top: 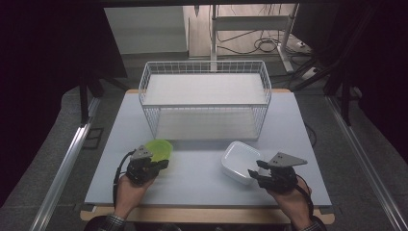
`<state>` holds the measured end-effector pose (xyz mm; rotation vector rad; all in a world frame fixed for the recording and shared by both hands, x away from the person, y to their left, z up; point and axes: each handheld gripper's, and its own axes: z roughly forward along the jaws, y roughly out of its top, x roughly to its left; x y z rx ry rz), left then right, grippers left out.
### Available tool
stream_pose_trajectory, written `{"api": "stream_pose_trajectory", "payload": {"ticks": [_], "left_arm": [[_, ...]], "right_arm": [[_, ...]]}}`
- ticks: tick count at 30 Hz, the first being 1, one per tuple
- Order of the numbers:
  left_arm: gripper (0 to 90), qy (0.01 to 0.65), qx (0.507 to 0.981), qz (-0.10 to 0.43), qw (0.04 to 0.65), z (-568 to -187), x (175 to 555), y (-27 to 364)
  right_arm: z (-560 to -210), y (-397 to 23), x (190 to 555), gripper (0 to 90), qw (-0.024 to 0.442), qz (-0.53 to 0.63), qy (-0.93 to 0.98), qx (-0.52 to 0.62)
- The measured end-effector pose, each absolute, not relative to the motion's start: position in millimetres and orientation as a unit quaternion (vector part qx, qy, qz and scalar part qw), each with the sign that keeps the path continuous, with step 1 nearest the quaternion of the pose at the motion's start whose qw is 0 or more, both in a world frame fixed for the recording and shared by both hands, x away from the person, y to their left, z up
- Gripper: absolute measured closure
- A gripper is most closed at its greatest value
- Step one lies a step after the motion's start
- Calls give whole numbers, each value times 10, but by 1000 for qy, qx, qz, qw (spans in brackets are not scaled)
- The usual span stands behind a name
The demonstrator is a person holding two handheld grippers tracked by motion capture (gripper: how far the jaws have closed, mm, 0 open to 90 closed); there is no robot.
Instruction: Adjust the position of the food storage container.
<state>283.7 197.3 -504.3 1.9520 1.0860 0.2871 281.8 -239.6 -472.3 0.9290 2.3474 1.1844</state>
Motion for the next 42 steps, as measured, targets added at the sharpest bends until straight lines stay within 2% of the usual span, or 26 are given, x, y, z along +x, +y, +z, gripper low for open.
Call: {"api": "stream_pose_trajectory", "payload": {"ticks": [13,15,18,19,20,21,22,25,31,42], "left_arm": [[899,436,780,110,434,-5045,2853,1974],[899,421,783,95,447,-5021,2836,1874],[892,408,788,92,452,-5021,2837,1767],[889,408,788,92,452,-5021,2837,1767],[889,402,791,91,452,-5021,2840,1735],[889,396,794,93,452,-5019,2848,1703],[890,391,795,91,454,-5013,2866,1635],[892,384,798,92,455,-5009,2900,1572],[891,363,808,88,455,-5010,3043,1328],[886,348,821,88,444,-5043,3199,1050]], "right_arm": [[-4720,-2424,2822,529,178,416,827,333],[-4711,-2466,2827,562,180,418,823,340],[-4693,-2519,2829,656,184,415,819,352],[-4693,-2519,2829,656,184,415,819,352],[-4680,-2557,2834,739,180,413,815,365],[-4680,-2557,2834,739,180,413,815,365],[-4669,-2598,2836,827,182,411,808,381],[-4683,-2652,2867,894,177,399,801,409],[-4808,-2707,3014,896,156,380,794,448],[-4869,-2627,3216,886,139,394,789,450]]}}
